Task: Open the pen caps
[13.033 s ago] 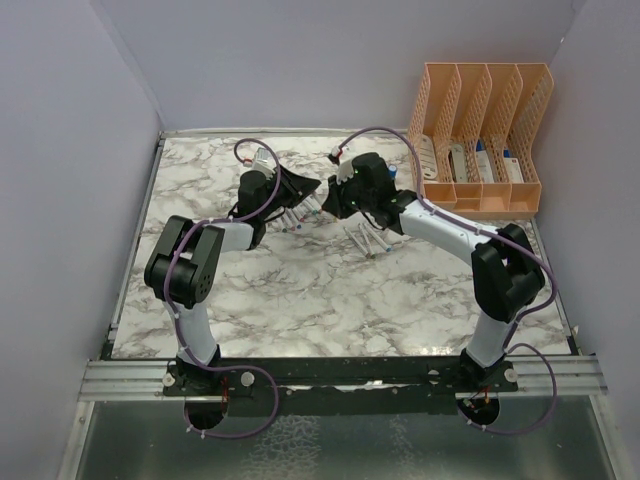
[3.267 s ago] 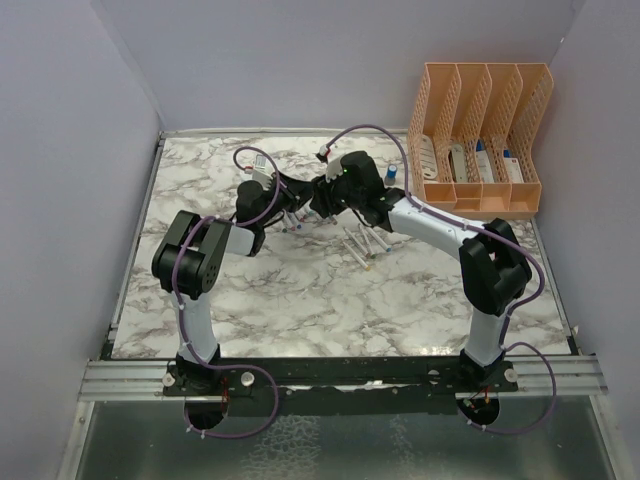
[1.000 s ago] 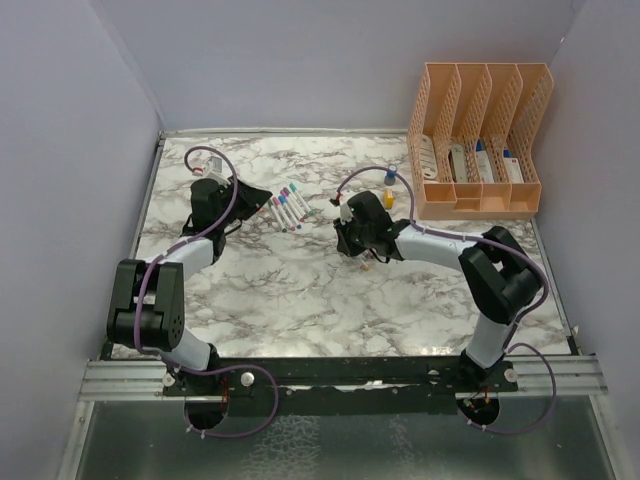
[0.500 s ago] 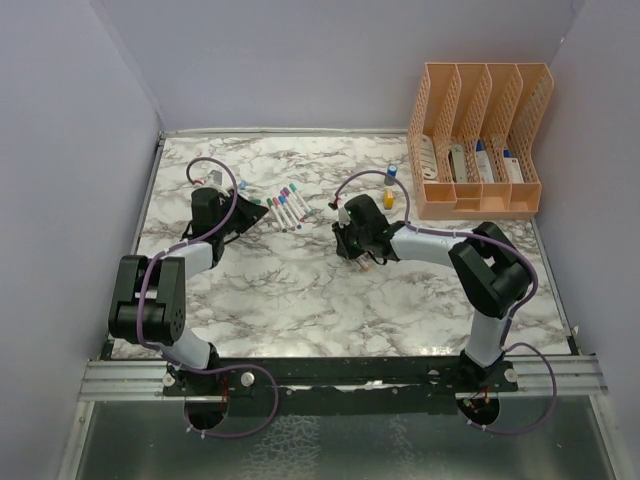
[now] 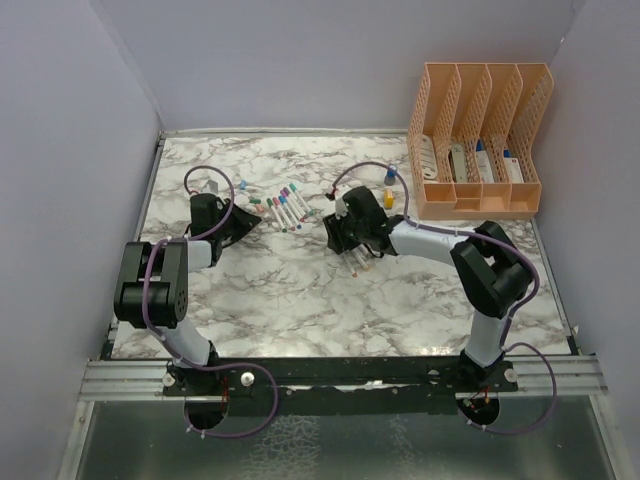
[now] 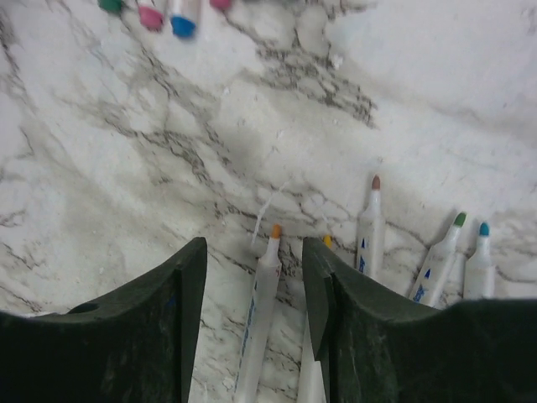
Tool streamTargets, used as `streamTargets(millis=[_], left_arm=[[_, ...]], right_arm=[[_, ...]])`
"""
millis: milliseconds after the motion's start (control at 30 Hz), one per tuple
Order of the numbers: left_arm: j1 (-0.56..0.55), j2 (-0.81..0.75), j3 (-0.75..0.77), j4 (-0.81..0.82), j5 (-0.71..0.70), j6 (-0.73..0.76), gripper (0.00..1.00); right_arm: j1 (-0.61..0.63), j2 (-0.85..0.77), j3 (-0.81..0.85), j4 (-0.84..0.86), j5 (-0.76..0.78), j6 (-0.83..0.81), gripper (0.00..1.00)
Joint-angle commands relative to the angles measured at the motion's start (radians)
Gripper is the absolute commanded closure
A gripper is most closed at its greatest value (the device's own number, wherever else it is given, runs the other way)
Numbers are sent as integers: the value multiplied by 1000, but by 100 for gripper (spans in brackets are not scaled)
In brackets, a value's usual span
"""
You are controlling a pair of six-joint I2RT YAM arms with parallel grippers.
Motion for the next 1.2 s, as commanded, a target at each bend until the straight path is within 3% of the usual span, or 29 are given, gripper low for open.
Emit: streamTargets(millis=[0, 67, 267, 433, 667, 1167], left_arm=[[20, 34, 3, 3, -27, 21, 100], [27, 60, 12, 3, -30, 22, 99], [46, 98, 34, 2, -30, 24, 83], [61, 116, 47, 2, -25, 18, 78], [75, 96, 44, 2, -25, 8, 58], [120, -164, -37, 2, -29, -16, 50]], right_arm=[[8, 14, 124, 0, -15, -2, 48], [8, 50, 184, -18, -10, -7, 45], [7, 198, 393, -73, 26, -29, 43], [7, 326, 565, -109, 78, -58, 44], [7, 423, 693, -119, 108, -88, 44], [2, 519, 780, -129, 155, -97, 45]])
